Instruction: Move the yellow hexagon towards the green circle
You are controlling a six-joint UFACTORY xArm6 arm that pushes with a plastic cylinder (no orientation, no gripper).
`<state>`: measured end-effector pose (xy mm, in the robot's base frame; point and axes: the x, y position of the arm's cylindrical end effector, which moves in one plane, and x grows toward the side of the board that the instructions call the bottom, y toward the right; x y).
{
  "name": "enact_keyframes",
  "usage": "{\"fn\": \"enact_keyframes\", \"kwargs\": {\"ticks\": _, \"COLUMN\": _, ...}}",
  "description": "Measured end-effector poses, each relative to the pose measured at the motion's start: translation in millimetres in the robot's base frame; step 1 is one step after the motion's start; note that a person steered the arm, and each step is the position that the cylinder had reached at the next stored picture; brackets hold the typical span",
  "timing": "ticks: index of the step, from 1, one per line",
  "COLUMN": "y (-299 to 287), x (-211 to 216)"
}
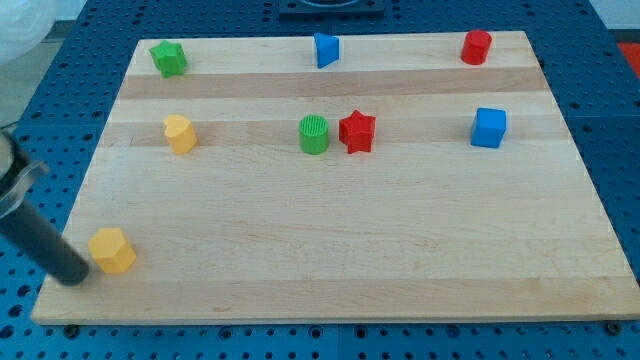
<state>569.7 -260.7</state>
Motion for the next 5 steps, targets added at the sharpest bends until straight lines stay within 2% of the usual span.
{"fn": "enact_keyframes", "kwargs": {"ticks": 1, "y": 59, "x": -34}}
{"fn": "enact_keyframes", "kwargs": {"ticks": 2, "y": 43, "x": -39}}
{"fn": "enact_keyframes", "kwargs": {"ticks": 3, "y": 29, "x": -15}}
{"fn": "enact_keyframes", "kwargs": {"ticks": 4, "y": 69, "x": -26}}
{"fn": "enact_keyframes", "kwargs": {"ticks": 5, "y": 103, "x": -73}}
